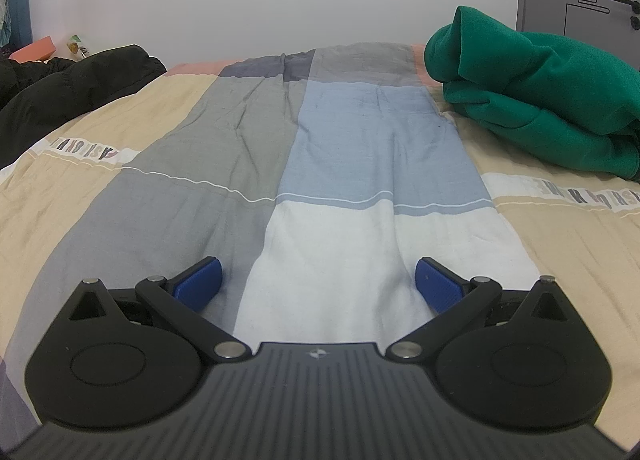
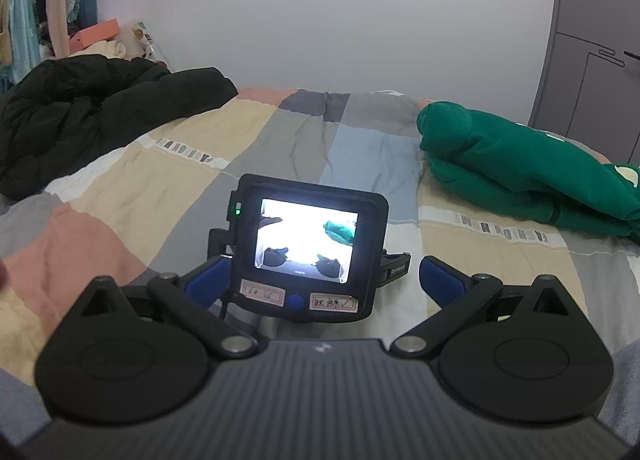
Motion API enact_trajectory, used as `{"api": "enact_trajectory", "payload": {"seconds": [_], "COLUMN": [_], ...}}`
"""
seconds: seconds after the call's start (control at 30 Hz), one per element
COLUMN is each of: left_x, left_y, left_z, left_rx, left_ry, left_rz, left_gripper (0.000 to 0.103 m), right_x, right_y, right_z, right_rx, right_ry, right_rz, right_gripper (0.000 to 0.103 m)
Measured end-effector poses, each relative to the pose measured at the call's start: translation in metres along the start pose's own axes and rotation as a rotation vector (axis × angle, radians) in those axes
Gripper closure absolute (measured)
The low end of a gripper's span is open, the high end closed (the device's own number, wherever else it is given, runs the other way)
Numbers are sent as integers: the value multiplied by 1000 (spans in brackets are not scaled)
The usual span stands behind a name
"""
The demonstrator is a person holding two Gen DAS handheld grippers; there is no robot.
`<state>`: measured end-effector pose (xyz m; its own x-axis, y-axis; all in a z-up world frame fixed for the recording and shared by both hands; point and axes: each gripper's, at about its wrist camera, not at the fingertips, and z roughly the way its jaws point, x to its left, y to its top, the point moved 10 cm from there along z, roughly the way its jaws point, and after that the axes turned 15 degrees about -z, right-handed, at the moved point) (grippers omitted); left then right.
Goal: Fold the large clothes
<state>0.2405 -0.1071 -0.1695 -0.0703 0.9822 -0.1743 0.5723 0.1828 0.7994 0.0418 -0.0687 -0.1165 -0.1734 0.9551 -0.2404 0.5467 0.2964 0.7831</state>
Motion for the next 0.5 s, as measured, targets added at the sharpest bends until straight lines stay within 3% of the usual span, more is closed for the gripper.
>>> {"api": "enact_trajectory", "payload": {"seconds": [0.5], "left_x": [0], "left_y": [0], "left_z": [0], "left_rx": [-1], "left_ry": [-1], "left_rz": [-1], "left_gripper": [0], "right_x": [8], "right_y": [-9], "right_z": [0], "right_rx": [-8], "right_ry": [-48], "right_rz": [-53], "right_gripper": [0]}}
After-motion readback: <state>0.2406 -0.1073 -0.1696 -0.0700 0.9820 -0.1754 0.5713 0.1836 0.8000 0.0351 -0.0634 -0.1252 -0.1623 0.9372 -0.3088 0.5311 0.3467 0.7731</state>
